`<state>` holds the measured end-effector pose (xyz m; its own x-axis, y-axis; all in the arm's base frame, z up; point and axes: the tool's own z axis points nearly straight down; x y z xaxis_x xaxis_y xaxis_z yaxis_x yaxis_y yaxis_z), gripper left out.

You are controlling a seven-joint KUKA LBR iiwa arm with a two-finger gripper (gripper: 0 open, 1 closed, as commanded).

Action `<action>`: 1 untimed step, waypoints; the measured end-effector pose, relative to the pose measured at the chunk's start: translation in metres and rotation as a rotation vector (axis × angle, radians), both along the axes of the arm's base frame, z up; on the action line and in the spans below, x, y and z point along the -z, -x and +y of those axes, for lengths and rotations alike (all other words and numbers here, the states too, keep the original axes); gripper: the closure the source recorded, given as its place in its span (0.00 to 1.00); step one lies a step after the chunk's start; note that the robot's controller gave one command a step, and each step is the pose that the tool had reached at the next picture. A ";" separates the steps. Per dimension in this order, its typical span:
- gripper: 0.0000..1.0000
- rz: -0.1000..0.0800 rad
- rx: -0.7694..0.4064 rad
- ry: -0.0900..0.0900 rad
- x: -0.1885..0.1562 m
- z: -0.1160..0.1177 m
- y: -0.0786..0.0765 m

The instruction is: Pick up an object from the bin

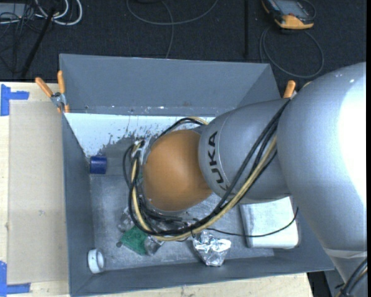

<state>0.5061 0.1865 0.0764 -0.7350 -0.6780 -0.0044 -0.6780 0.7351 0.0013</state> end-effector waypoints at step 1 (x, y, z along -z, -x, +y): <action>1.00 -0.006 0.032 0.000 -0.154 0.003 -0.022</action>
Offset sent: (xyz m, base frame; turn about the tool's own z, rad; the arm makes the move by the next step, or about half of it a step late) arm 0.0203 0.0013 0.1499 0.0277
